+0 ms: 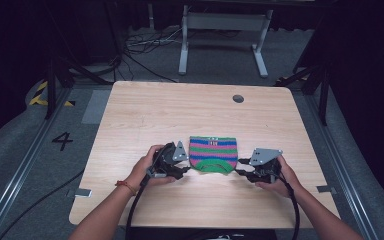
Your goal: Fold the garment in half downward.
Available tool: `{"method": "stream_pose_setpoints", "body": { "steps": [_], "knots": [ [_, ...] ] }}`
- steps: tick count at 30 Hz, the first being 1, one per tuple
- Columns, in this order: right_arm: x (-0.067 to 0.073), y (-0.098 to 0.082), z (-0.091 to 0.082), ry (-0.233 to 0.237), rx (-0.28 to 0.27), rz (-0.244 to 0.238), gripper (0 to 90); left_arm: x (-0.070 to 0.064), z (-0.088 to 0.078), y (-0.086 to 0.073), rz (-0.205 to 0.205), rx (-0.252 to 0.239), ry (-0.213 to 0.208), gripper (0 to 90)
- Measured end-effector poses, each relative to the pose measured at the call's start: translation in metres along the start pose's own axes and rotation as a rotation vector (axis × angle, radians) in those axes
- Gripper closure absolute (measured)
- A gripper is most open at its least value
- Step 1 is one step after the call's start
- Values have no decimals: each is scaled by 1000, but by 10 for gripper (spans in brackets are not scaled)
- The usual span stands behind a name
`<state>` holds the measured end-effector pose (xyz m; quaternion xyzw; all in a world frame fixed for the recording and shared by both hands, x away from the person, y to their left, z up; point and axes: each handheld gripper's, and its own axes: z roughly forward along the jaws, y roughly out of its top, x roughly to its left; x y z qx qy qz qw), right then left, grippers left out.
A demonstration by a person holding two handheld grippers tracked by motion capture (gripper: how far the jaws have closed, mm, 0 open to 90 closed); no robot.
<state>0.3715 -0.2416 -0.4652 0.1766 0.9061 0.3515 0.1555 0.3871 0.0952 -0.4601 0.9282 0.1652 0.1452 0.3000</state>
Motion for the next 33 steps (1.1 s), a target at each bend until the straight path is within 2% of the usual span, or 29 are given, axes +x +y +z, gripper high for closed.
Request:
{"method": "stream_pose_setpoints", "body": {
  "steps": [1, 4, 7, 9, 12, 15, 18, 24, 26, 27, 29, 30, 32, 33],
  "knots": [
    [0, -1, -4, -2, -1, 15, 579, 0, -4, -1, 1, 10, 11, 379],
    [-1, -6, -18, -27, 2, 15, 553, 0, -19, -9, 6, 23, 39, 368],
    [-1, -9, -27, -41, 1, 21, 546, 0, -26, -14, 0, 22, 38, 363],
    [-2, -14, -37, -61, 0, 29, 538, 1, -34, -23, 13, 49, 49, 357],
    [-4, -22, -47, -83, 4, 44, 509, 2, -43, -35, -7, 55, 62, 337],
    [-5, -30, -57, -83, -5, 71, 485, 2, -49, -44, -16, 58, 70, 323],
    [-7, -38, -65, -110, -11, 86, 493, 3, -57, -52, -13, 65, 80, 308],
    [-9, -52, -73, -145, 3, 105, 462, 10, -71, -68, -56, 42, 81, 292],
    [-9, -62, -75, -163, 18, 119, 425, 13, -75, -79, -77, 50, 100, 263],
    [-9, -62, -75, -163, 18, 119, 425, 13, -75, -79, -77, 50, 100, 252],
    [-9, -72, -77, -181, 30, 145, 390, 18, -81, -93, -139, 36, 108, 220],
    [-9, -72, -77, -181, 30, 145, 390, 18, -81, -93, -139, 36, 108, 217],
    [-11, -85, -79, -183, 19, 181, 346, 21, -87, -105, -175, 15, 123, 215],
    [-11, -85, -79, -183, 19, 181, 346, 21, -87, -105, -175, 15, 123, 214]
  ]
}}
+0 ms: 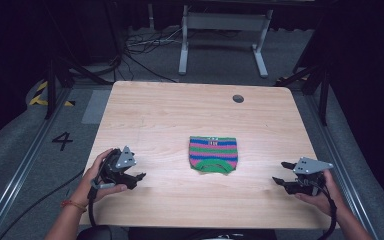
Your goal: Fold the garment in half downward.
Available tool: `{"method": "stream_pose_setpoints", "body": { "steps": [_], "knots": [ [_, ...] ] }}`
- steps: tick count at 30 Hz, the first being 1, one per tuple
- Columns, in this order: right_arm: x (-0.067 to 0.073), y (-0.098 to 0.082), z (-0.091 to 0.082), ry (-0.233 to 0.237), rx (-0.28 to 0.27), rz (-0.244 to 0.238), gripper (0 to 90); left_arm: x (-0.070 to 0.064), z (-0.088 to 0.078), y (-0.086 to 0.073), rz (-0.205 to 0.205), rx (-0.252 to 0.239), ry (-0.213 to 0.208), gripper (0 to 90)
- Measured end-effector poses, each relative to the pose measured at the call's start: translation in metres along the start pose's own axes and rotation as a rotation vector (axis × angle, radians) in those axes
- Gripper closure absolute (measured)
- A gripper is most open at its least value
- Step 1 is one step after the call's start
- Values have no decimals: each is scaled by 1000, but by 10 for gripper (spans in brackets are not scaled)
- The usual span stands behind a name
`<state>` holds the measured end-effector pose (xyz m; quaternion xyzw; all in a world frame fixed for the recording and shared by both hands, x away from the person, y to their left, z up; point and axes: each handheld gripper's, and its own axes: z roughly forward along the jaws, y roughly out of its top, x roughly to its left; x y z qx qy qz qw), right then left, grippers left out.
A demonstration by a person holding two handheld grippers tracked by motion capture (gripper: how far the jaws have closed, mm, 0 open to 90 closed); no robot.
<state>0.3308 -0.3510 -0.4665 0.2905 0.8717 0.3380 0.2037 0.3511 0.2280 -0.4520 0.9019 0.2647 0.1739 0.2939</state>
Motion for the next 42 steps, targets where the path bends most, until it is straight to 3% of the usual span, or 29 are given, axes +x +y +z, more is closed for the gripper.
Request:
{"method": "stream_pose_setpoints", "body": {
  "steps": [3, 5, 6, 7, 13, 16, 18, 19, 23, 26, 42],
  "knots": [
    [-5, -13, -2, -14, 7, 35, 305, 6, -8, -16, -53, -26, 19, 214],
    [-9, -23, -4, -29, 20, 62, 297, 9, -11, -26, -86, -14, 63, 215],
    [-10, -28, -6, -41, 27, 71, 291, 9, -11, -26, -86, -14, 63, 215],
    [-10, -34, -8, -44, 29, 86, 285, 11, -14, -35, -122, -32, 53, 214],
    [-11, -53, -15, -47, 32, 142, 236, 10, -20, -58, -183, -44, 23, 199],
    [-8, -68, -20, -43, 24, 194, 205, 8, -22, -72, -236, -65, -3, 186],
    [-8, -74, -22, -38, 7, 228, 189, 8, -23, -75, -243, -66, -10, 184],
    [-8, -77, -23, -36, -1, 245, 186, 7, -23, -81, -264, -75, -16, 180],
    [-11, -82, -26, -24, 9, 293, 156, 5, -18, -89, -284, -70, -37, 180],
    [-10, -82, -26, -28, 11, 284, 145, 4, -13, -91, -285, -47, -34, 180],
    [-10, -81, -24, -47, 14, 303, 141, -1, -6, -84, -310, -31, 14, 116]
  ]
}}
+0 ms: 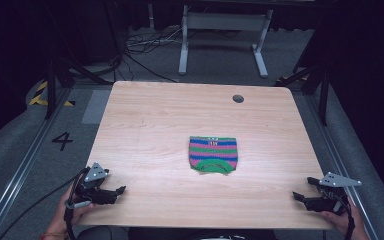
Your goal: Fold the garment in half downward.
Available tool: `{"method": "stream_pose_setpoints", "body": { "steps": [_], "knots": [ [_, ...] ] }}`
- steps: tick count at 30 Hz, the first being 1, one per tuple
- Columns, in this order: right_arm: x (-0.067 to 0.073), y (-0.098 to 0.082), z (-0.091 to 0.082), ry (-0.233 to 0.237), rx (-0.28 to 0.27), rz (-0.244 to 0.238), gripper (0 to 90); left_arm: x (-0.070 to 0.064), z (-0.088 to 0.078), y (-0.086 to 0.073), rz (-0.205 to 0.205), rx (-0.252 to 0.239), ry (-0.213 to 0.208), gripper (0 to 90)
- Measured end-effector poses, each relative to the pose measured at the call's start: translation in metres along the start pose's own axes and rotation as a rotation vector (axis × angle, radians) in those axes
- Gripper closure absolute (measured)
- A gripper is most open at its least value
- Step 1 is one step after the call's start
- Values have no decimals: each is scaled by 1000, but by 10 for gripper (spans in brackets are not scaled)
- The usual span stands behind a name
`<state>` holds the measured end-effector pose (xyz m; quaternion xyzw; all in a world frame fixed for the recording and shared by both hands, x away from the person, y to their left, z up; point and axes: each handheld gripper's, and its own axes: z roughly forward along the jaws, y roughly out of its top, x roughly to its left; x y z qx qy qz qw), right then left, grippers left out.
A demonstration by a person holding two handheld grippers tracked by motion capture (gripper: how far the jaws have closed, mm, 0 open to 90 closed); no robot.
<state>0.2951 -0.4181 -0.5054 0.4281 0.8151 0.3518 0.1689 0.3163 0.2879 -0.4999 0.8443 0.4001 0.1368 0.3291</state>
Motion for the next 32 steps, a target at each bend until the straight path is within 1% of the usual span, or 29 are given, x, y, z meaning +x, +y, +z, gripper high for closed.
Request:
{"method": "stream_pose_setpoints", "body": {
  "steps": [13, 16, 17, 18, 21, 24, 28, 30, 32],
  "knots": [
    [0, 0, 0, -2, 3, 1, 126, -1, 1, 1, -8, 2, 8, 98],
    [-1, 1, 1, -13, 12, 13, 85, -1, 1, 1, -10, 3, 8, 96],
    [-1, 1, 1, -13, 12, 13, 85, -1, 1, 1, -10, 3, 8, 95],
    [-2, 1, 2, -22, 20, 19, 56, -1, 1, 1, -9, 3, 9, 95],
    [-2, 2, 3, -27, 24, 26, 38, -1, 2, 2, -10, 7, 12, 86],
    [-3, 2, 4, -37, 33, 36, 6, -2, 3, 3, -13, 15, 15, 60],
    [-3, 2, 4, -40, 37, 38, 1, -3, 5, 4, -20, 22, 19, 38],
    [-3, 2, 4, -38, 37, 38, 0, -5, 8, 6, -32, 28, 27, 3],
    [-3, 2, 4, -37, 37, 37, 0, -6, 8, 7, -38, 30, 33, 0]
  ]
}}
